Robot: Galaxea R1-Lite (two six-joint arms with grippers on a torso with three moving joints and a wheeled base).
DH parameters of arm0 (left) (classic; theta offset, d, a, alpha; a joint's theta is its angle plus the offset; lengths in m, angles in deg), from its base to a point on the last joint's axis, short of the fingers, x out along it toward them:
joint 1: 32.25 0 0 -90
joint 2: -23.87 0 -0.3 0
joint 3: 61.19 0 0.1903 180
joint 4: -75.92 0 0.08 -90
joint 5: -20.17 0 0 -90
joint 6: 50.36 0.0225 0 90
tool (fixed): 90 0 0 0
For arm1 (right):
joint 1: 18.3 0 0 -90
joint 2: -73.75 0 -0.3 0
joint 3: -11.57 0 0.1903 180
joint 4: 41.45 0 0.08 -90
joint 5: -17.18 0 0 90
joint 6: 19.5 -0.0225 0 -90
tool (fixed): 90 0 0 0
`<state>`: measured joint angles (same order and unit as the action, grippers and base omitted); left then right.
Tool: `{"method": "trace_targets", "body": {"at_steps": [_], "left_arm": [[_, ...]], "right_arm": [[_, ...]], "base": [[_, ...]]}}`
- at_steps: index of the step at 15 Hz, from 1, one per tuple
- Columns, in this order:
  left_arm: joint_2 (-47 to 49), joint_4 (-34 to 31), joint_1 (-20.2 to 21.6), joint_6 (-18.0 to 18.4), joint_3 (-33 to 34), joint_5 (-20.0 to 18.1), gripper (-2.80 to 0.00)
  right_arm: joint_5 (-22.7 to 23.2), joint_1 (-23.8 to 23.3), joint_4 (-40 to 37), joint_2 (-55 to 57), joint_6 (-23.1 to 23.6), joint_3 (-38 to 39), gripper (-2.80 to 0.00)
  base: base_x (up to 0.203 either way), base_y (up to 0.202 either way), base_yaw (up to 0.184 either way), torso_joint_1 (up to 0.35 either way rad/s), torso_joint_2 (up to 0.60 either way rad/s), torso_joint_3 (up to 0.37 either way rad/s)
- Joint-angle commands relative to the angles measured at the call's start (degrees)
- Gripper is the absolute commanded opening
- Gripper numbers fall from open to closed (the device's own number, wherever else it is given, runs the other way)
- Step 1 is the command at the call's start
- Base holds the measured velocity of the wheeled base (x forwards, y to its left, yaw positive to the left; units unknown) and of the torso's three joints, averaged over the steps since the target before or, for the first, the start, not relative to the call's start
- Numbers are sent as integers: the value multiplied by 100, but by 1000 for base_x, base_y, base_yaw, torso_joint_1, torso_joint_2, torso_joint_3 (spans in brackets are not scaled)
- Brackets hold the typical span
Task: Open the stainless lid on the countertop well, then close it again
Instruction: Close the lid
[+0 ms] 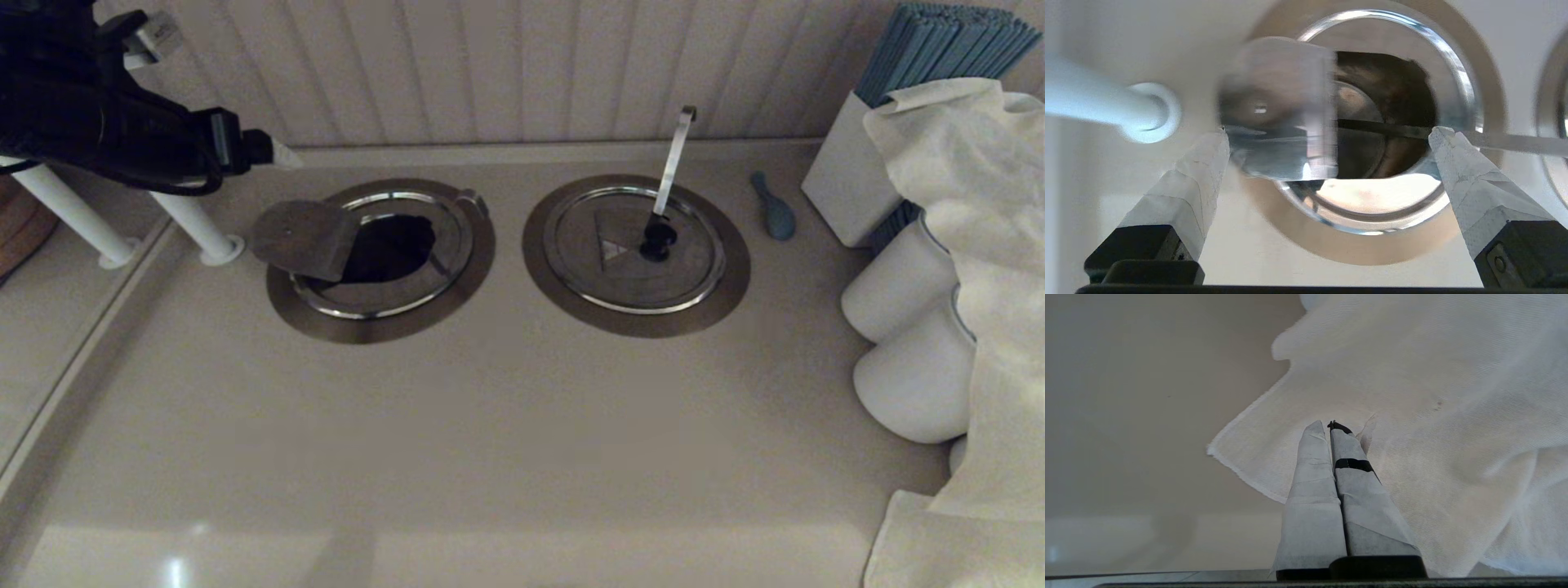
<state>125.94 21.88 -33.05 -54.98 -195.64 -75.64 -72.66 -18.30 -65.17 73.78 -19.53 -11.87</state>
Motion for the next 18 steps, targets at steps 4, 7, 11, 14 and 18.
{"method": "trace_targets", "body": {"at_steps": [4,7,11,14,18], "left_arm": [[-29,-299,80,31,122,1,0],[63,-562,251,39,95,18,0],[182,-597,484,40,148,36,0],[277,-565,484,66,245,19,0],[405,-563,511,40,250,-31,0]], "right_arm": [[2,0,0,6,2,-1,-280],[2,0,0,-2,2,-1,-280],[2,0,0,-2,-6,-1,-280],[2,1,0,-1,1,-1,-280],[2,0,0,-2,2,-1,-280]], "base": [[0,0,0,0,0,0],[0,0,0,0,0,0],[0,0,0,0,0,0],[0,0,0,0,0,0],[0,0,0,0,0,0]]}}
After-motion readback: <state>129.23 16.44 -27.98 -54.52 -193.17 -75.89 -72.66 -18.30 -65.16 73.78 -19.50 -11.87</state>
